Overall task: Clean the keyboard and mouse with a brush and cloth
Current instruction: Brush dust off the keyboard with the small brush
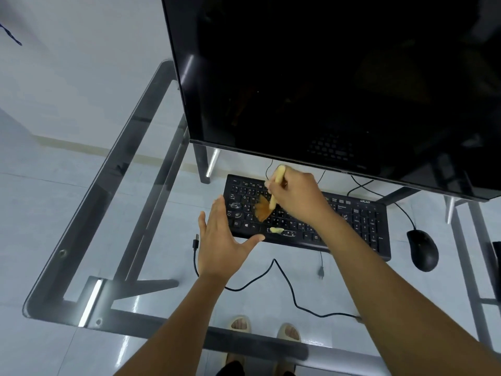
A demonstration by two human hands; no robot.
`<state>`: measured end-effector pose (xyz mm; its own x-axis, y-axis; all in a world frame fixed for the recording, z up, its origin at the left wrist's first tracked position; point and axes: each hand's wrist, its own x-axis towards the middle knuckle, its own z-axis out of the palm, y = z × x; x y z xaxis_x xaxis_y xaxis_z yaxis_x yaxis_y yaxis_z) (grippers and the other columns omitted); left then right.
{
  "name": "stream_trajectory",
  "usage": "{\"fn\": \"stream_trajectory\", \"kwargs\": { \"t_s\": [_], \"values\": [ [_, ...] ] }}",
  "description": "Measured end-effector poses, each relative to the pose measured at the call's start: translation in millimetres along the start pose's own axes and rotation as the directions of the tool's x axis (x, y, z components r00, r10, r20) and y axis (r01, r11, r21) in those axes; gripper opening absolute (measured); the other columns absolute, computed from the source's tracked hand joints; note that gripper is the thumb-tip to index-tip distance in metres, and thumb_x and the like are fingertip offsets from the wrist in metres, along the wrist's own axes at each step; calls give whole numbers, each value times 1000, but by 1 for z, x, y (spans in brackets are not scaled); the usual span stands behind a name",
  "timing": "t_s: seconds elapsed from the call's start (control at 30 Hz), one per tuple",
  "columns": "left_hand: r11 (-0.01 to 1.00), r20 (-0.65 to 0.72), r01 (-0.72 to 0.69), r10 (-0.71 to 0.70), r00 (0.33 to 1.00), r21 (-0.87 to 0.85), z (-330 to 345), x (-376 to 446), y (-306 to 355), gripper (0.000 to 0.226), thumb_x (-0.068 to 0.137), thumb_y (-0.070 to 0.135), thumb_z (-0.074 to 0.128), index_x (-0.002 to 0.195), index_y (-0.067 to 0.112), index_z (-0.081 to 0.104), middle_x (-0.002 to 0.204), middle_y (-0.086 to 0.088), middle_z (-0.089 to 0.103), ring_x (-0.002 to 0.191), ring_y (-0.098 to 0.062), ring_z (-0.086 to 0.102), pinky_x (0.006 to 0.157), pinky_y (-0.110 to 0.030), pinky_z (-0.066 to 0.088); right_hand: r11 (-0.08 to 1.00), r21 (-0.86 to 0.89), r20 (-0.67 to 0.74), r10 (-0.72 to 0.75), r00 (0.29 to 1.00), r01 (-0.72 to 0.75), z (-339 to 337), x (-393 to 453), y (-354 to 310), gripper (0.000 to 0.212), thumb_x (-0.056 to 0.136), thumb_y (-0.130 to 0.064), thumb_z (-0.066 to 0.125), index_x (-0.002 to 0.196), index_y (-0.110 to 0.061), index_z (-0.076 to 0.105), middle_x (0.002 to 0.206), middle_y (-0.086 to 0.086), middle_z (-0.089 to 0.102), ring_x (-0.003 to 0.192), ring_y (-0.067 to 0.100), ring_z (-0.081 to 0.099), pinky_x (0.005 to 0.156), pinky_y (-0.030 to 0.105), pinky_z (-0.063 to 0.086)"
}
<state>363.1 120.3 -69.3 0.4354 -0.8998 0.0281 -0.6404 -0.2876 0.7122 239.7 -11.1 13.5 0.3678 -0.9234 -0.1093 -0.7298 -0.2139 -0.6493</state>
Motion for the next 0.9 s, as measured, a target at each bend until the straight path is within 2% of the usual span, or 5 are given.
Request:
{"fn": "stream_trajectory", "kwargs": {
  "t_s": [0.13, 0.3, 0.5, 0.67, 0.9],
  "values": [
    [1000, 4, 1, -1, 1000, -19, 0, 0, 3, 110, 68, 62, 72, 148, 15, 13, 151, -4, 32, 136, -3, 1, 118, -50, 12, 999, 10, -282, -46, 958, 51, -3, -16, 2, 19, 95, -28, 54, 87, -12, 58, 71, -3, 65, 57, 9, 59, 53, 27, 49],
    [1000, 1, -24, 24, 1000, -10, 1, -2, -2, 111, 67, 64, 72, 148, 18, 12, 149, -4, 35, 140, -9, 15, 119, -46, 9, 986, 142, 120, -103, 987, 86, 21, -42, -23, 17, 92, -31, 59, 84, -16, 62, 66, -1, 71, 54, 5, 63, 52, 19, 50],
    [999, -39, -32, 31, 999, -38, 0, -1, 1, 110, 66, 62, 74, 148, 15, 15, 150, -5, 34, 123, 24, -19, 117, -51, 13, 941, 338, -247, 91, 965, -2, 5, -34, 6, 13, 94, -28, 58, 83, -21, 61, 74, 2, 71, 54, 15, 61, 49, 28, 51],
    [1000, 45, 25, -25, 999, 5, 4, -1, -9, 112, 65, 71, 68, 148, 21, 12, 152, 1, 31, 145, -17, 14, 119, -40, 3, 982, 167, -373, -16, 928, 84, -9, -28, 29, 15, 95, -24, 57, 87, -12, 61, 68, -3, 66, 52, 3, 55, 48, 17, 41],
    [999, 48, 36, -38, 998, 38, 9, -1, -11, 114, 64, 71, 68, 149, 20, 11, 154, 0, 28, 146, -26, 9, 118, -44, 9, 985, 136, -310, -62, 949, 109, -12, -31, 39, 14, 97, -20, 55, 88, -11, 59, 68, -13, 63, 60, -5, 60, 54, 9, 42]
  ]
}}
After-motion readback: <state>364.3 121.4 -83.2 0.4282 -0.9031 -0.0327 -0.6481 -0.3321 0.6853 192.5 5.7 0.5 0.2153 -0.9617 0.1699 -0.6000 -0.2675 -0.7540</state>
